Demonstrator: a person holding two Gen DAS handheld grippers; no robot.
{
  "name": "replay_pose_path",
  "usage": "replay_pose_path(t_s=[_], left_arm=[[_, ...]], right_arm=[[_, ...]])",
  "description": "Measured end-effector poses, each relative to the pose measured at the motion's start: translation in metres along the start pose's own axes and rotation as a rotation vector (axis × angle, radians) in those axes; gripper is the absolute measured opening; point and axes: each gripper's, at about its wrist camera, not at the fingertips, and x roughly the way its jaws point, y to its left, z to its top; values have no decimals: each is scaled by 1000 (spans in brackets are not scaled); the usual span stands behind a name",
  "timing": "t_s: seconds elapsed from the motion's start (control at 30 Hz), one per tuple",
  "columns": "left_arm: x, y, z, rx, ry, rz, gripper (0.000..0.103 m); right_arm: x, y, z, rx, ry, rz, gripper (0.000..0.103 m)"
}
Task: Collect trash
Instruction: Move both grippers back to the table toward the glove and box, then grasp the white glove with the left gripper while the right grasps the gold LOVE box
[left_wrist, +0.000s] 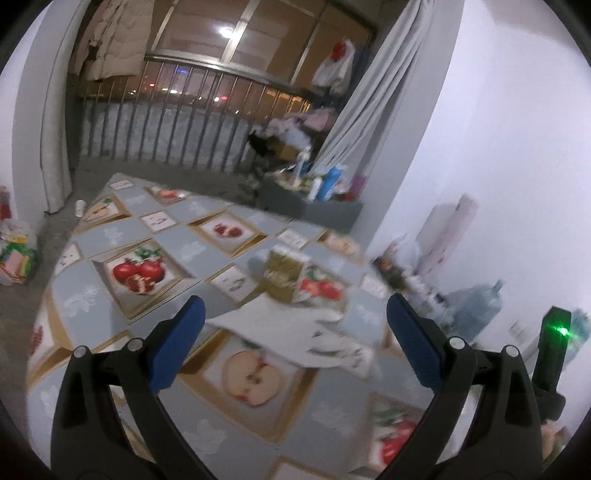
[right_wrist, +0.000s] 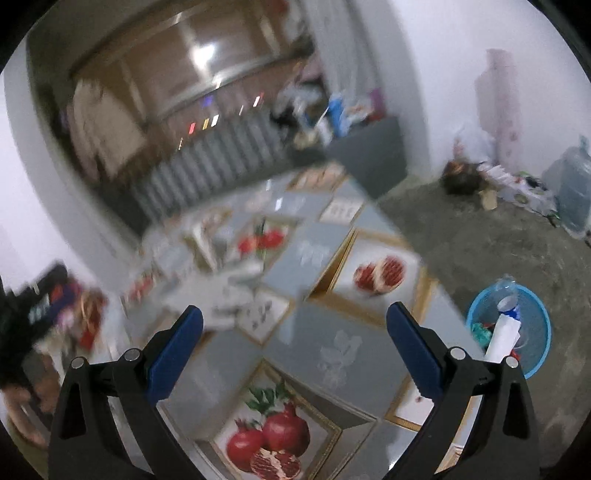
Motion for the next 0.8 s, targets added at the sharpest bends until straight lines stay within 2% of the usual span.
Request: replay_pose_path(t_s=[0.1,0.23,0.47,0.67,0.77,0.8], left_arm=[[20,5,-7,35,72,47,94],[52,11,-15,104,153,77,94],[113,11,-20,222,260,103,94],[159,4,-26,288,346,102,94],[175,4,-30,296,371,124,94],[178,4,-31,296,376,130,94]], right_arm=[[46,10,-8,-77,157,-19,97],[76,13,-12,-129,254,-28,97],[90,27,-16,-320,255,-131,97],[86,24,-17,-338,232,-103,98],[88,24,-9,-349,297,-79,98],[87,24,-3,-328,311,-47,98]])
